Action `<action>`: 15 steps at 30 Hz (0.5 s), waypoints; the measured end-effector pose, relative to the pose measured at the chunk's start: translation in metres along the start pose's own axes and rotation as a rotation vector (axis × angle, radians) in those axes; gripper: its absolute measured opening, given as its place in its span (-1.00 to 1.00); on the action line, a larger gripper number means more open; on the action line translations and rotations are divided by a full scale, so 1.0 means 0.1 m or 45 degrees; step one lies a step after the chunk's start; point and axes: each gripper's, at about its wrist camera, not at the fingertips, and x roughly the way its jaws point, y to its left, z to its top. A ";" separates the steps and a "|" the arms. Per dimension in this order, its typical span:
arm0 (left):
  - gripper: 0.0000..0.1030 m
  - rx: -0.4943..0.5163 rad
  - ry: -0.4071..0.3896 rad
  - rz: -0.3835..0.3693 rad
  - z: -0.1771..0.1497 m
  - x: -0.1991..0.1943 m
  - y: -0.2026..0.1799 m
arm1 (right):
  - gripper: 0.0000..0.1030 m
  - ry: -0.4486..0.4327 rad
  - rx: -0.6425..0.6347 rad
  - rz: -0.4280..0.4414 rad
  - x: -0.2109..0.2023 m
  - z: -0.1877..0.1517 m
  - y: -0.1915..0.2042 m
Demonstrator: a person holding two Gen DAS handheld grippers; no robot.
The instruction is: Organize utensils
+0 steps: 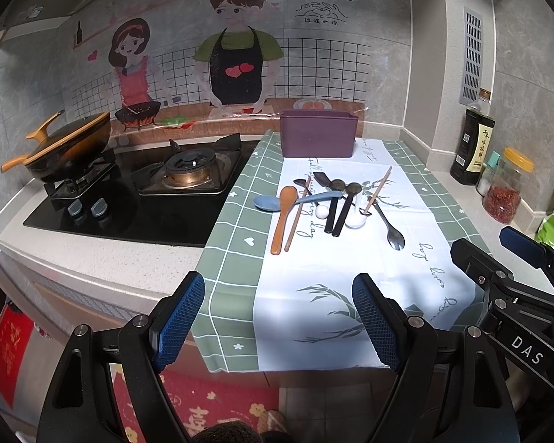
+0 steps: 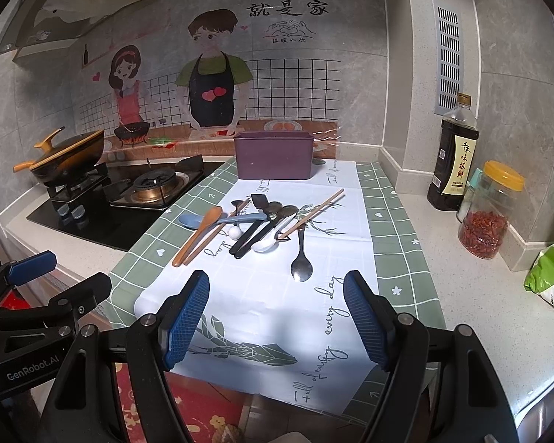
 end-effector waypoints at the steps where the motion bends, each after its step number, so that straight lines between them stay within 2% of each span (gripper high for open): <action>1: 0.59 0.000 0.000 0.000 0.00 0.00 0.00 | 0.41 0.000 -0.002 -0.002 0.00 0.00 0.01; 15: 0.59 -0.002 0.001 0.000 0.00 0.00 0.00 | 0.41 0.003 0.000 0.000 0.01 0.00 -0.01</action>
